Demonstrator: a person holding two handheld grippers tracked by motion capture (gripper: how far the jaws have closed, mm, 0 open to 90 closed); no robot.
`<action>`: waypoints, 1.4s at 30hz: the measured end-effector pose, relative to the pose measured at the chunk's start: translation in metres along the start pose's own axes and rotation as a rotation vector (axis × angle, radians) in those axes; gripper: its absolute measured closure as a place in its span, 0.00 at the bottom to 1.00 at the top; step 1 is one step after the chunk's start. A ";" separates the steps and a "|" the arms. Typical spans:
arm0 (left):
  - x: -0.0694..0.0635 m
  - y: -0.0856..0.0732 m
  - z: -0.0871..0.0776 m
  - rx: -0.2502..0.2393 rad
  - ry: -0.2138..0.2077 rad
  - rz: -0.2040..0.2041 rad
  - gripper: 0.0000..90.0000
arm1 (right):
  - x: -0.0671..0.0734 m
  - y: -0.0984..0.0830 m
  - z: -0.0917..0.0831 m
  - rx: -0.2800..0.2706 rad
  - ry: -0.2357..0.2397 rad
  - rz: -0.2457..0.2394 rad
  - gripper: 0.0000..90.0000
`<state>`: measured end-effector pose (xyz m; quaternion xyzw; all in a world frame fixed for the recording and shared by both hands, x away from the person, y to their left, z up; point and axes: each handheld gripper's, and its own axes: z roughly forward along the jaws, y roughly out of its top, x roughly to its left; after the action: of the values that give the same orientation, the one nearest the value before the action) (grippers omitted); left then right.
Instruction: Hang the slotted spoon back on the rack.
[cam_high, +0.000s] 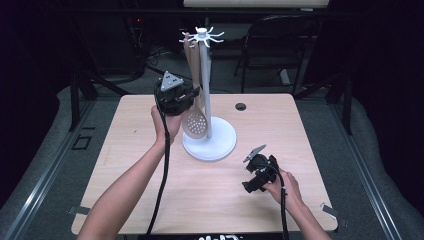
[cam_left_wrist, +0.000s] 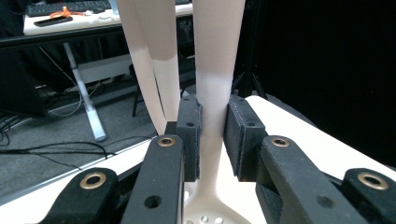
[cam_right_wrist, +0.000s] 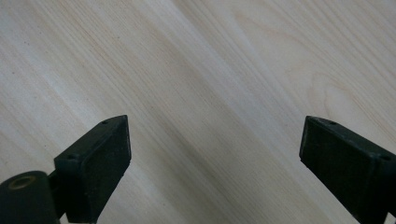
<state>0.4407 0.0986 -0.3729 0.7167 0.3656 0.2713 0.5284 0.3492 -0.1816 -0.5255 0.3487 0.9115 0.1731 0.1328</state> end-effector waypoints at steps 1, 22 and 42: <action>-0.001 0.001 0.000 -0.001 0.004 0.003 0.85 | 0.000 0.000 0.000 0.001 -0.004 -0.001 0.09; 0.000 -0.002 0.000 -0.014 0.005 -0.005 0.84 | 0.000 0.000 -0.002 -0.013 -0.012 -0.001 0.09; -0.001 0.002 -0.021 0.078 0.024 0.004 0.37 | 0.001 0.000 -0.004 -0.021 -0.012 -0.002 0.09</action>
<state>0.4244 0.1097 -0.3650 0.7342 0.3807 0.2664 0.4950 0.3469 -0.1825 -0.5218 0.3477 0.9090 0.1804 0.1422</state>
